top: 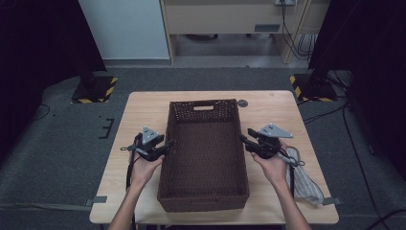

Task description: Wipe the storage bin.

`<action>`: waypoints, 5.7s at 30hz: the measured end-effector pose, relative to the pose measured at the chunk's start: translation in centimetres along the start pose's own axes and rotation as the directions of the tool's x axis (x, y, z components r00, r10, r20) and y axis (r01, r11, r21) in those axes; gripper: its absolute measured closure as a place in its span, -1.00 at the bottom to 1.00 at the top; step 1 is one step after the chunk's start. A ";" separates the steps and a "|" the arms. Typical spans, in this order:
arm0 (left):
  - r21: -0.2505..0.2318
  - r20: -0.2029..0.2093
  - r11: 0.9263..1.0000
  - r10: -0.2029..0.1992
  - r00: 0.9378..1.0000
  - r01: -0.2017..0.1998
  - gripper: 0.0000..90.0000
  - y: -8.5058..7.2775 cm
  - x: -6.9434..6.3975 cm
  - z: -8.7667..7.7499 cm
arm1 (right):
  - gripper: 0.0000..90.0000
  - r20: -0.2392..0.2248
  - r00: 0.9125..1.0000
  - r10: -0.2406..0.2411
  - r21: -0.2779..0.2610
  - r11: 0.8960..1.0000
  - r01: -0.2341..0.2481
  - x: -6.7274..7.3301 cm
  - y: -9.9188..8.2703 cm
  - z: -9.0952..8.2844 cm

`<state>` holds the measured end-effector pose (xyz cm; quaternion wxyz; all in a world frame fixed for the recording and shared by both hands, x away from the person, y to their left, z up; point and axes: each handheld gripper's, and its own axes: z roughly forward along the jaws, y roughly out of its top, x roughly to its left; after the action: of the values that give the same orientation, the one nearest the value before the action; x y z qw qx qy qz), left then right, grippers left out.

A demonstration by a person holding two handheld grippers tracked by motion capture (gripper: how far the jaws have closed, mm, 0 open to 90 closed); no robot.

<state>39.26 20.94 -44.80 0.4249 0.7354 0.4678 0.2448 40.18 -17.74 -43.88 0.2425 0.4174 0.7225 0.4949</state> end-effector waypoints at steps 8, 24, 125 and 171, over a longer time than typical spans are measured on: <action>0.002 -0.009 1.000 0.005 1.000 -0.005 0.16 0.6 -0.1 0.5 | 0.04 0.152 0.988 -0.008 0.012 1.000 0.006 -4.0 -1.3 -3.9; 0.011 0.000 1.000 -0.007 1.000 0.007 0.35 -0.6 0.1 1.1 | -0.20 0.230 0.973 0.006 0.200 0.978 -0.054 -8.2 -7.4 -6.6; 0.022 0.027 1.000 -0.011 1.000 0.010 0.47 -0.1 -0.7 1.7 | 0.60 0.077 0.986 0.147 -0.030 0.989 -0.145 -7.5 -1.2 8.9; 0.008 0.008 1.000 -0.010 1.000 0.010 0.48 -0.2 -0.8 1.7 | 0.63 0.098 0.981 0.168 0.137 0.974 -0.180 -6.5 -5.7 8.5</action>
<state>40.09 19.56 -45.82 0.4251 0.7355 0.4709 0.2380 48.02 -19.79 -52.88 0.1981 0.5166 0.7061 0.4419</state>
